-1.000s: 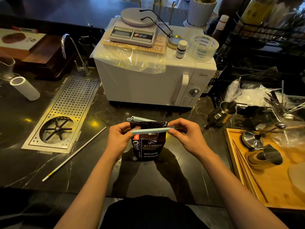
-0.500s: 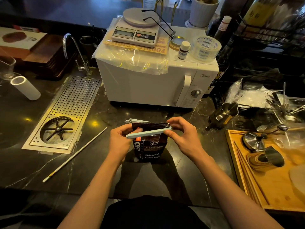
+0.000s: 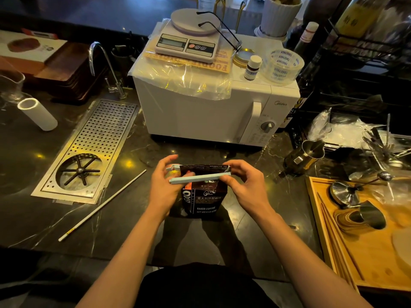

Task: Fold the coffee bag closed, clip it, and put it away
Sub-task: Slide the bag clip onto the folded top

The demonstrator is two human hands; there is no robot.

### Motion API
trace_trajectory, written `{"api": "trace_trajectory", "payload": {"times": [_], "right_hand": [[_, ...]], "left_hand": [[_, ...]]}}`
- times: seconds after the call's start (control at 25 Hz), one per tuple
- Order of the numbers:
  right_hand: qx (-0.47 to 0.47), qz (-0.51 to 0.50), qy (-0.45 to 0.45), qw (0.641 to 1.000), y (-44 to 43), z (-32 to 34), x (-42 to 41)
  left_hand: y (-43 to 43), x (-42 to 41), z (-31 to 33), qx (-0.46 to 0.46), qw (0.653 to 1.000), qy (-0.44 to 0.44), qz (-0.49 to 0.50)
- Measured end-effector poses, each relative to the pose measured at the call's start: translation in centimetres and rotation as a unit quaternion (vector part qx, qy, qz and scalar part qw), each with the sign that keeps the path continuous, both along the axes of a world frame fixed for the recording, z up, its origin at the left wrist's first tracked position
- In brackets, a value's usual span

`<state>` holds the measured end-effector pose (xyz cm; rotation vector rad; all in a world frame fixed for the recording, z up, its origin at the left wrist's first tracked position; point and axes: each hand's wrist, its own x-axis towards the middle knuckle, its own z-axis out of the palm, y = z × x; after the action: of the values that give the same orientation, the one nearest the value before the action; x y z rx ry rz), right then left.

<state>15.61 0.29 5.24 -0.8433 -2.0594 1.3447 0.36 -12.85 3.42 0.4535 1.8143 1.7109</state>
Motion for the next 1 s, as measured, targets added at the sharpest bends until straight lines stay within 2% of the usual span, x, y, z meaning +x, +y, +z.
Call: {"api": "trace_trajectory", "payload": {"times": [0.2,0.48,0.8,1.0], "right_hand": [[0.006,-0.006,0.002,1.0,-0.2,0.0,-0.7],[0.021,-0.019,0.002,1.0,0.2,0.0,-0.2],[0.032,-0.015,-0.02,0.999,0.6,-0.1,-0.2],[0.031,-0.016,-0.018,0.999,0.7,-0.2,-0.1]], "left_hand": [[-0.6,-0.3,-0.5,0.003,0.999,0.025,-0.025],[-1.3,-3.3,1.9,-0.079,0.97,0.148,-0.176],[-1.8,-4.2,2.5,-0.098,0.963,0.202,-0.15],[-1.6,-4.0,2.4,-0.112,0.946,0.267,-0.143]]}}
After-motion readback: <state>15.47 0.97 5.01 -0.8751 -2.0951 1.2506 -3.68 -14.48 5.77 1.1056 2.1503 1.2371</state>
